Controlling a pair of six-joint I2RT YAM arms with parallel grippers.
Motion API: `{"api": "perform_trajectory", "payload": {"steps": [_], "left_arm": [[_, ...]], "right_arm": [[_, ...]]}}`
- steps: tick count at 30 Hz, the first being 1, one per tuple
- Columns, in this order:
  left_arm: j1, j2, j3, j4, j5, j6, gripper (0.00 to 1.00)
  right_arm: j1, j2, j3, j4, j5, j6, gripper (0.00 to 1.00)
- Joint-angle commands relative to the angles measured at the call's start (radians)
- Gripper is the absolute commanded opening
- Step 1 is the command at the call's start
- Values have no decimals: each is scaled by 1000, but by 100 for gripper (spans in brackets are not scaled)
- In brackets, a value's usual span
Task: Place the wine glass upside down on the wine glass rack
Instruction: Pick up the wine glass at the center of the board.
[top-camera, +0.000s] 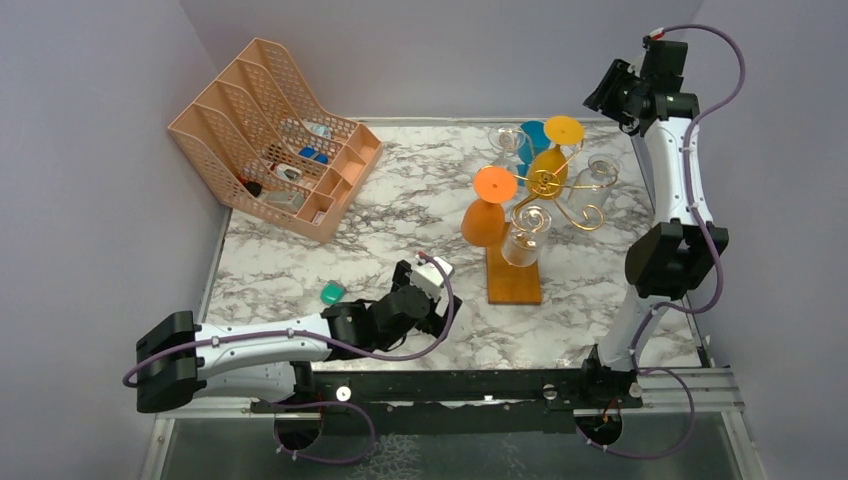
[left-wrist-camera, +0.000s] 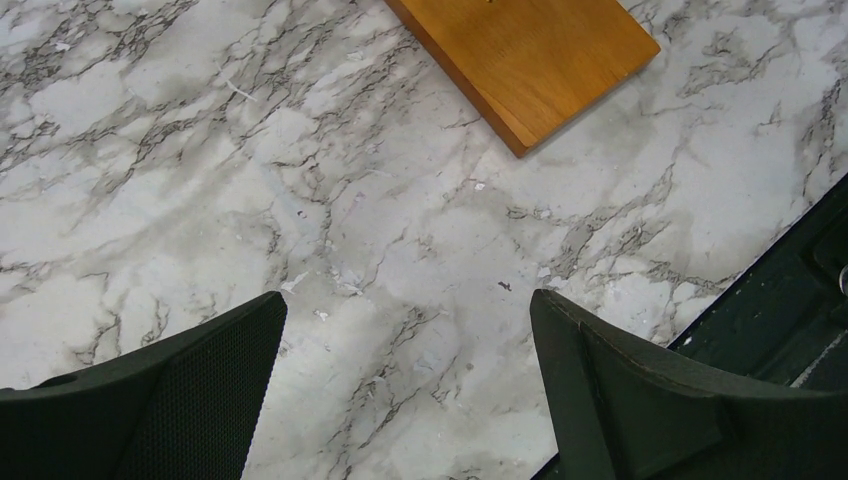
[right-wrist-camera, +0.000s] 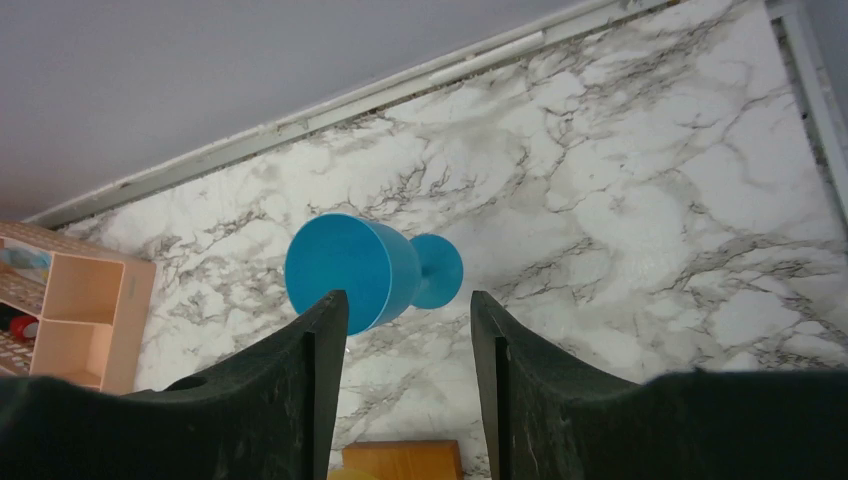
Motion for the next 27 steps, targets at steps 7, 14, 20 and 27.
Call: {"api": "perform_trajectory", "payload": {"steps": [7, 14, 20, 27], "left_arm": [[-5, 11, 140, -198, -81, -47, 98], [-6, 64, 207, -229, -104, -38, 98], [-4, 72, 205, -221, -122, -18, 99], [-3, 42, 162, -209, -124, -42, 99]], "right_arm": [[-19, 150, 46, 37, -217, -12, 59], [-21, 250, 74, 81, -328, -57, 61], [-21, 352, 170, 69, -384, -107, 63], [-21, 390, 154, 93, -498, -104, 63]]}}
